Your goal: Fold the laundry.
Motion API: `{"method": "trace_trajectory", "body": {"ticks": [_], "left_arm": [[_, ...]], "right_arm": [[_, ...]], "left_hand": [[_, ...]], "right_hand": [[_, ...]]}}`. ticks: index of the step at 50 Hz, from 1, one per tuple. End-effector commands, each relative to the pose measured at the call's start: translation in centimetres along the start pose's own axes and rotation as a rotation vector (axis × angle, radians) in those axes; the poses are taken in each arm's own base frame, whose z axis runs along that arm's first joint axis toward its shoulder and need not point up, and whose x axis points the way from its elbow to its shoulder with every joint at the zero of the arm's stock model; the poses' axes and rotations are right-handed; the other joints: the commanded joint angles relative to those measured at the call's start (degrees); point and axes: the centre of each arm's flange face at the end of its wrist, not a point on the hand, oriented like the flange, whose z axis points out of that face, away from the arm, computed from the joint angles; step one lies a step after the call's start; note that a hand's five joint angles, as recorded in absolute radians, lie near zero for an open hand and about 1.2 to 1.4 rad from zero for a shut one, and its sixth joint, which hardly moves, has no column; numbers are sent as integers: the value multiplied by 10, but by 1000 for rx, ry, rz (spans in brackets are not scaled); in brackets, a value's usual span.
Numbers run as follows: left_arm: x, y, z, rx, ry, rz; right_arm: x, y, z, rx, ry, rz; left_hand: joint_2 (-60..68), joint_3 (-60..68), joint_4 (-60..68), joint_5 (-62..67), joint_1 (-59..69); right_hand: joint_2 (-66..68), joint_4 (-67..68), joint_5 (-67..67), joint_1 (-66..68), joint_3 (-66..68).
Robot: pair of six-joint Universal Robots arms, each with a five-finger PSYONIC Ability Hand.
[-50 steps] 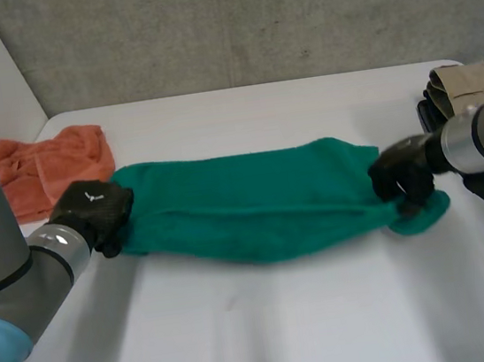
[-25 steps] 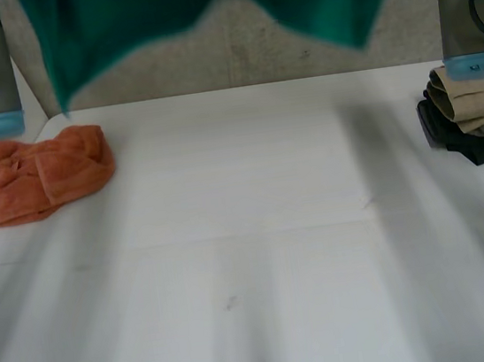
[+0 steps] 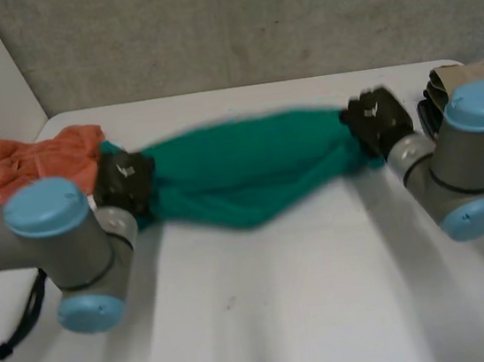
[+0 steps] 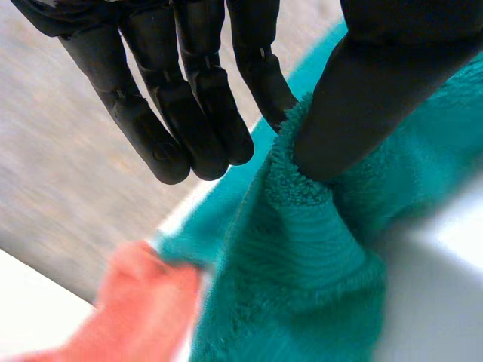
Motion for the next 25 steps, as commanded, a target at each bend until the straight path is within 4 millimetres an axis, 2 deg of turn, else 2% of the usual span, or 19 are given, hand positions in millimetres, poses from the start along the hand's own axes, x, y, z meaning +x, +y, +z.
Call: {"method": "trace_trajectory", "body": {"ticks": [1,5,10,16,22,25], "left_arm": [[12,10,-18,-173,77,29],[7,4,-29,-238,121,22],[-12,-5,-38,-279,133,-32],[-54,-6,-34,-262,85,-167],[-78,9,-26,-275,92,-203],[-83,16,-24,-299,92,-209]], "right_arm": [[2,18,-12,-144,-40,-31],[9,17,-18,-173,-36,-22],[15,15,-24,-182,-23,3],[8,19,-32,-205,-42,16],[5,23,-33,-213,-49,21],[3,24,-33,-216,-52,17]], "left_hand": [[-39,-35,-38,-2,-19],[-339,-335,-338,-302,-319],[-491,-487,-490,-454,-471],[-508,-504,-507,-471,-488],[-471,-467,-471,-434,-451],[-457,-453,-457,-421,-438]], "right_hand": [[128,114,119,163,119],[128,114,119,163,119],[128,114,119,163,119],[128,114,119,163,119],[128,114,119,163,119],[128,114,119,163,119]]}}
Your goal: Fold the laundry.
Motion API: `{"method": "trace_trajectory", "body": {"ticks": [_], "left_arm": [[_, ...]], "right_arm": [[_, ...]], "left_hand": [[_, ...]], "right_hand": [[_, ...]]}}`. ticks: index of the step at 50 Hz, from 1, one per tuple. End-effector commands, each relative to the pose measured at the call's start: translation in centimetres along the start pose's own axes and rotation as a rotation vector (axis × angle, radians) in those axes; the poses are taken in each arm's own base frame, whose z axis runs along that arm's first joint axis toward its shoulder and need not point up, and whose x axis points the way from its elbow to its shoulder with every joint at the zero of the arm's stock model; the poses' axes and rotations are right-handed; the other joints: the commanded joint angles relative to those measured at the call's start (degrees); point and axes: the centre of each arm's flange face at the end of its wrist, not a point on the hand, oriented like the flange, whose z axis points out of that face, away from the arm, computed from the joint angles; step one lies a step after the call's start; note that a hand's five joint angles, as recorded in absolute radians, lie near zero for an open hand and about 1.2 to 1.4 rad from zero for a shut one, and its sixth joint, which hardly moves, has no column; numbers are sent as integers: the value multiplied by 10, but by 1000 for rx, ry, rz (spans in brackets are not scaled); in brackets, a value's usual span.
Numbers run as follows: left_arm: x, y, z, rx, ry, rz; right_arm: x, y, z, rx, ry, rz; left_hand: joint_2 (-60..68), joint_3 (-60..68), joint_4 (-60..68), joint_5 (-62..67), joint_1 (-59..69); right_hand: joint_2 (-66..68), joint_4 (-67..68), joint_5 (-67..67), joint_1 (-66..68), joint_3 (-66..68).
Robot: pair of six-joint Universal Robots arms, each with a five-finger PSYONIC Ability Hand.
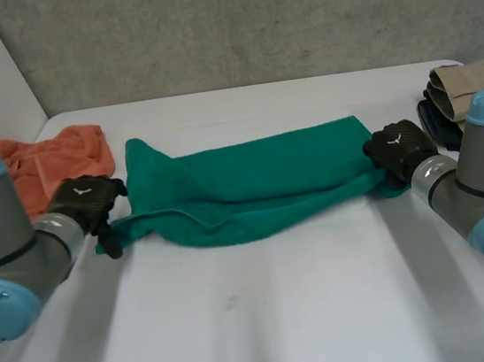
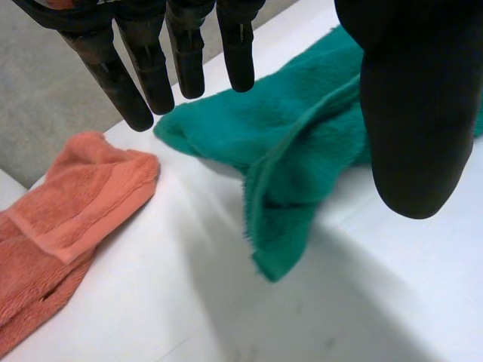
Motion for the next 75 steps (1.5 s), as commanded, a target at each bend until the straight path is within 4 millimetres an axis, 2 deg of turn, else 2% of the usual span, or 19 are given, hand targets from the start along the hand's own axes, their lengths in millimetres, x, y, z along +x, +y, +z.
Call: {"method": "trace_trajectory", "body": {"ticks": [1,8,15,19,20,21,27,32,39,42,46,50,53,57,58,63,66,69,75], "left_arm": [[-23,15,12,-48,0,-26],[-23,21,27,-68,0,-28],[-8,27,42,-112,50,-21],[0,27,43,-150,91,-26],[1,24,42,-155,99,-30],[0,22,40,-157,102,-33],[-12,2,16,-150,71,-31],[-21,-15,-23,-170,24,55],[-6,9,-75,-450,156,414],[-3,7,-73,-427,134,482],[3,-3,-54,-318,48,512],[4,-20,-21,-200,-45,517],[-5,-53,5,-48,-143,495],[-35,-122,19,226,-337,435],[-48,-150,16,345,-410,396],[-81,-214,-5,656,-564,221],[-85,-228,-15,747,-566,135],[-84,-228,-17,757,-550,97],[-81,-196,-3,638,-511,81]], "right_arm": [[-5,3,1,-8,-10,-4],[-5,1,-1,-9,-10,0],[1,-4,-6,-1,6,5],[8,-10,-9,10,20,17],[12,-14,-11,14,23,21],[13,-15,-13,11,21,24],[21,-26,-29,-33,-35,7],[26,-30,-60,-185,-218,-139],[42,-30,-97,-386,-460,-445],[45,-29,-93,-415,-423,-445],[35,-25,-83,-406,-413,-436],[22,-28,-69,-354,-392,-458],[28,-43,-46,-245,-257,-488],[66,-90,-15,-21,87,-431],[89,-112,-8,88,246,-366],[142,-163,-10,435,578,-162],[153,-183,-18,619,655,-107],[151,-186,-20,662,656,-116],[131,-165,-8,600,542,-134]], "left_hand": [[59,57,60,65,51],[81,79,82,86,73],[214,212,215,219,205],[461,459,462,466,452],[614,613,616,620,606],[616,614,617,621,607],[616,614,617,621,607],[616,614,617,621,607],[616,614,617,621,607],[616,614,617,621,607],[616,614,617,621,607],[616,614,617,621,607],[616,614,617,621,607],[616,614,617,621,607],[616,614,617,621,607],[616,614,617,621,607],[616,614,617,621,607],[616,614,617,621,607],[616,614,617,621,607]], "right_hand": [[128,114,119,163,119],[128,114,119,163,119],[128,114,119,163,119],[128,114,119,163,119],[128,114,119,163,119],[128,114,119,163,119],[128,114,119,163,119],[128,114,119,163,119],[128,114,119,163,119],[128,114,119,163,119],[128,114,119,163,119],[128,114,119,163,119],[128,114,119,163,119],[128,114,119,163,119],[128,114,119,163,119],[128,114,119,163,119],[128,114,119,163,119],[128,114,119,163,119],[128,114,119,163,119]]}}
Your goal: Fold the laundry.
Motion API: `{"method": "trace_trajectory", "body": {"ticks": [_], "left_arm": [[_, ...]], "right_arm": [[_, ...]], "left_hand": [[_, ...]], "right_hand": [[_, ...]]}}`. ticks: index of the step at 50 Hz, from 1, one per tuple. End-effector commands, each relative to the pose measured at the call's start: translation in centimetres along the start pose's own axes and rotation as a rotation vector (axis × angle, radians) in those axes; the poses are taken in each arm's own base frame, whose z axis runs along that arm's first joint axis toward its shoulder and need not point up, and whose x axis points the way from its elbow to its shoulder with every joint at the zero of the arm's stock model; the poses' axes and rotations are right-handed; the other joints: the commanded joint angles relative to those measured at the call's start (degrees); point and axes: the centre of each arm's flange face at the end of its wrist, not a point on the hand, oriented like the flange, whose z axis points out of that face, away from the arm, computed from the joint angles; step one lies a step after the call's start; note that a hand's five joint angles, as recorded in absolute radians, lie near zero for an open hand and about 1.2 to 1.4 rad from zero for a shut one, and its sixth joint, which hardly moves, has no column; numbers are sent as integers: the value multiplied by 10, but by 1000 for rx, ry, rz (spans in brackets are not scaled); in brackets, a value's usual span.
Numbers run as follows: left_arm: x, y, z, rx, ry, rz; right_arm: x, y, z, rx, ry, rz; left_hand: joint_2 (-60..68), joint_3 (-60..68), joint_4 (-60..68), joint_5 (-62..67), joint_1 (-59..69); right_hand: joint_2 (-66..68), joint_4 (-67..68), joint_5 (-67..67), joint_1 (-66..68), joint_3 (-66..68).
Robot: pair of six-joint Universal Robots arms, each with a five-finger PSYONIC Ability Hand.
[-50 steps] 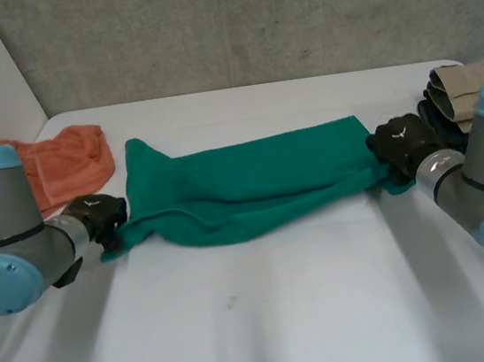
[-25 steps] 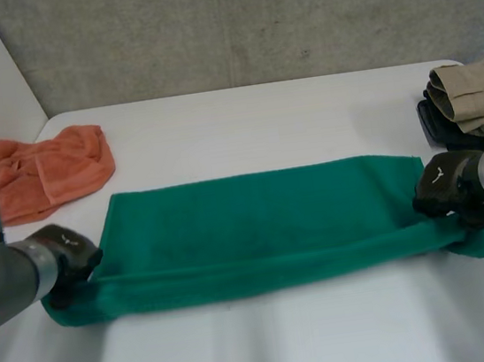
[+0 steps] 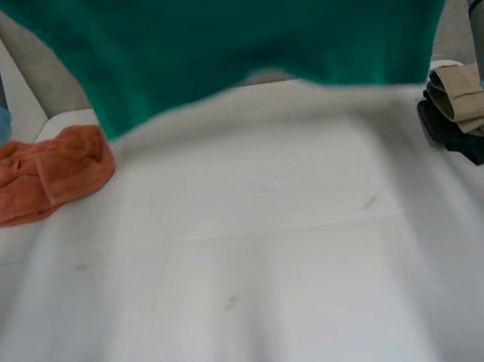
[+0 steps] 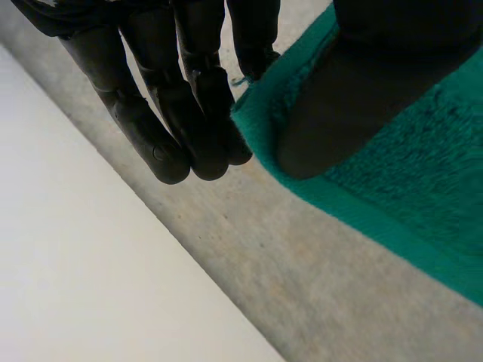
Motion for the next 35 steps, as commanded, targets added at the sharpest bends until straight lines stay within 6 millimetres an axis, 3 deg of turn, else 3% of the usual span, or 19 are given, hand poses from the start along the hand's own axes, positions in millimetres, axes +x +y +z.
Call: {"method": "trace_trajectory", "body": {"ticks": [1,8,12,16,19,23,35], "left_arm": [[10,36,-19,-138,60,-5],[43,102,-61,-332,208,31],[66,146,-98,-463,321,57],[74,170,-120,-532,364,68],[75,178,-131,-561,376,74],[72,174,-135,-550,385,71],[61,152,-133,-495,392,55]], "right_arm": [[-25,21,-20,-58,-135,-1],[-61,72,-63,-244,-332,24],[-90,109,-110,-409,-501,66],[-105,132,-145,-539,-627,102],[-105,138,-156,-609,-674,126],[-93,135,-153,-680,-673,176],[-68,122,-136,-966,-702,423]], "left_hand": [[115,119,114,126,136],[115,119,114,126,136],[115,119,114,126,136],[115,119,114,126,136],[115,119,114,126,136],[115,119,114,126,136],[115,119,114,126,136]], "right_hand": [[128,114,112,163,119],[128,114,112,163,119],[128,114,112,163,119],[128,114,112,163,119],[-47,-62,-64,-13,-57],[-248,-262,-264,-213,-258],[-282,-296,-299,-248,-292]]}}
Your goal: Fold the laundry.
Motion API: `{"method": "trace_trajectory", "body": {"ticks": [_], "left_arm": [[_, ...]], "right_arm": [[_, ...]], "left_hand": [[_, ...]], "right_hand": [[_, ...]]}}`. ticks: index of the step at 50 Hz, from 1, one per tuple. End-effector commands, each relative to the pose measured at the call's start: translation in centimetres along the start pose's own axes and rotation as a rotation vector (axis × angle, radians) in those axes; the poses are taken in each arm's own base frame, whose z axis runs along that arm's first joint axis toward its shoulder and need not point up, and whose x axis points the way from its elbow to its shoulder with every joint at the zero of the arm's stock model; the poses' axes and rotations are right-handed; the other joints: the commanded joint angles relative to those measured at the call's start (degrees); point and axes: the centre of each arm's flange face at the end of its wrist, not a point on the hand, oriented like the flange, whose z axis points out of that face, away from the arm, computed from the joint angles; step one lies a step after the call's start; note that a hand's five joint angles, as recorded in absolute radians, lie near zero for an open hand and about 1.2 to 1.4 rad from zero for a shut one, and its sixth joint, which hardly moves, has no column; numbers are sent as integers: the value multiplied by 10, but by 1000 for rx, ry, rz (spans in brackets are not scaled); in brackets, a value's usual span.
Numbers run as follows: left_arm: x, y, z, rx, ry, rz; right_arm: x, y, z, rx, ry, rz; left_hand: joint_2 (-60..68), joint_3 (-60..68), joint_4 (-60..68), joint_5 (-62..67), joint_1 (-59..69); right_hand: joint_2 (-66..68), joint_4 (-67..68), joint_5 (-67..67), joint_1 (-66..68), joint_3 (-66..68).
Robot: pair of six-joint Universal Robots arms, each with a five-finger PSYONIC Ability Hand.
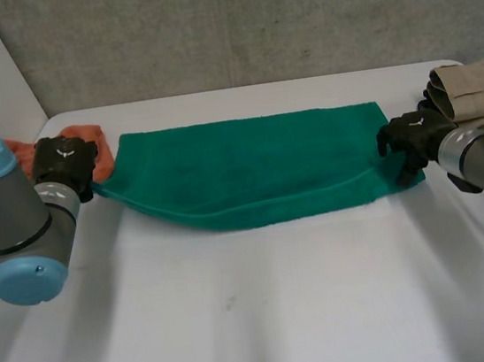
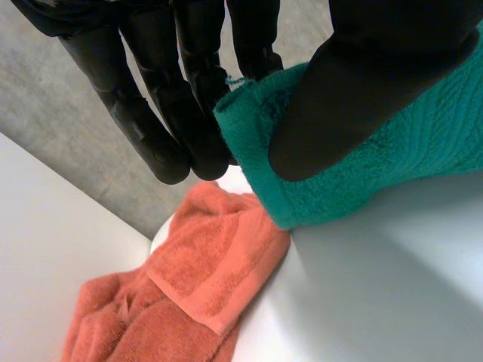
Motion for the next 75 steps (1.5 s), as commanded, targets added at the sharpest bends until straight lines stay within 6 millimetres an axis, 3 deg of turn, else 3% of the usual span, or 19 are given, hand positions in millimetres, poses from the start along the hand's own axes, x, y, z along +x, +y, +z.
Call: {"method": "trace_trajectory", "body": {"ticks": [1,11,19,28,30,32,34,38,44,54,58,60,64,75], "left_arm": [[-6,-11,-6,31,1,-3],[-9,-15,-4,43,-5,-4],[-6,-16,-3,50,-2,-4],[-5,-17,-2,52,2,-2],[-5,-17,-3,49,5,-2],[-5,-16,-4,39,9,-1],[-5,-15,-6,28,14,3],[-5,-11,-14,-23,35,25],[-10,-3,-50,-197,102,118],[-17,19,-122,-494,331,250],[-11,19,-132,-521,402,284],[-11,15,-129,-502,401,297],[-9,8,-102,-420,333,306],[0,-17,-6,-188,109,274]], "right_arm": [[11,-14,-7,-140,-70,150],[27,-22,13,-123,24,210],[13,-20,31,-113,62,153],[-4,-5,51,-146,101,-15],[-5,-3,51,-162,106,-33],[-4,-2,48,-189,123,-45],[-2,-6,43,-197,129,-43],[7,-19,22,-223,126,-9],[17,-31,-23,-219,20,7],[4,6,-94,-354,-285,-522],[0,6,-98,-368,-304,-481],[2,4,-95,-356,-279,-437],[7,3,-71,-294,-202,-343],[23,-7,3,18,92,-240]], "left_hand": [[115,119,114,123,136],[115,119,114,123,136],[115,119,114,123,136],[115,119,114,123,136],[115,119,114,123,136],[115,119,114,123,136],[115,119,114,123,136],[115,119,114,123,136],[115,119,114,123,136],[115,119,114,123,136],[115,119,114,123,136],[115,119,114,123,136],[115,119,114,123,136],[115,119,114,123,136]], "right_hand": [[10,29,42,18,27],[17,36,49,25,34],[-24,-4,8,-16,-7],[-54,-35,-22,-46,-37],[-32,-13,0,-24,-15],[162,181,194,170,179],[419,439,451,427,436],[421,440,453,428,438],[421,440,453,428,438],[421,440,453,428,438],[421,440,453,428,438],[421,440,453,428,438],[421,440,453,428,438],[421,440,453,428,438]]}}
